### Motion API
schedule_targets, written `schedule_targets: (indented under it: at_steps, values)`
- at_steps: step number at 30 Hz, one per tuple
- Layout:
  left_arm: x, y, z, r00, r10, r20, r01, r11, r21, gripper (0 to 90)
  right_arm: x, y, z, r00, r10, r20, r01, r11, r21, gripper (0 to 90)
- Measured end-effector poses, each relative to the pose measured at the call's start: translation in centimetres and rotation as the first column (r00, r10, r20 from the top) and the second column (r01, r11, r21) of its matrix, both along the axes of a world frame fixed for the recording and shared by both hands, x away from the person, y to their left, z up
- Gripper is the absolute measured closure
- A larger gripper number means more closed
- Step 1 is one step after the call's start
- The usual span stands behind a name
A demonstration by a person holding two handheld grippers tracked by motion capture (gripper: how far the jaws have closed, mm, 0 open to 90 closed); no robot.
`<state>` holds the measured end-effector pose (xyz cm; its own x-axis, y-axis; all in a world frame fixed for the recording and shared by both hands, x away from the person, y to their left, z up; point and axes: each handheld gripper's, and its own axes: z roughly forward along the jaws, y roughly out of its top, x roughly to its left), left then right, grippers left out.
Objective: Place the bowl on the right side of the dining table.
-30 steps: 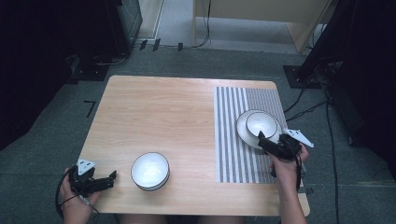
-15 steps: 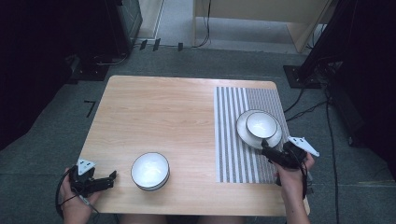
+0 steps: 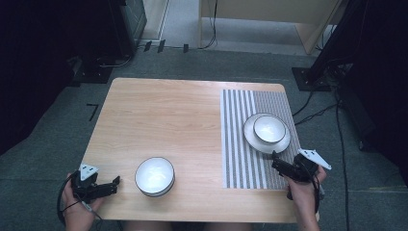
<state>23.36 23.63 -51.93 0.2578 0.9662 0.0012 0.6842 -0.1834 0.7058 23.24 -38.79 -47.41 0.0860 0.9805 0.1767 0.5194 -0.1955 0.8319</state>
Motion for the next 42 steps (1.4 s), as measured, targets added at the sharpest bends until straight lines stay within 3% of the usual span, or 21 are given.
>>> schedule_targets:
  at_steps: [24, 42]
  values:
    - [0.0, 0.0, 0.0, 1.0000, 0.000, 0.000, 0.000, 1.0000, 0.000, 0.0, -1.7, -0.7, -2.0, 0.9991, 0.014, -0.040, -0.015, 1.000, -0.024, 0.0]
    - [0.0, 0.0, 0.0, 1.0000, 0.000, 0.000, 0.000, 1.0000, 0.000, 0.0, -3.0, -2.3, -3.0, 0.9972, -0.007, -0.075, 0.004, 0.999, -0.037, 0.0]
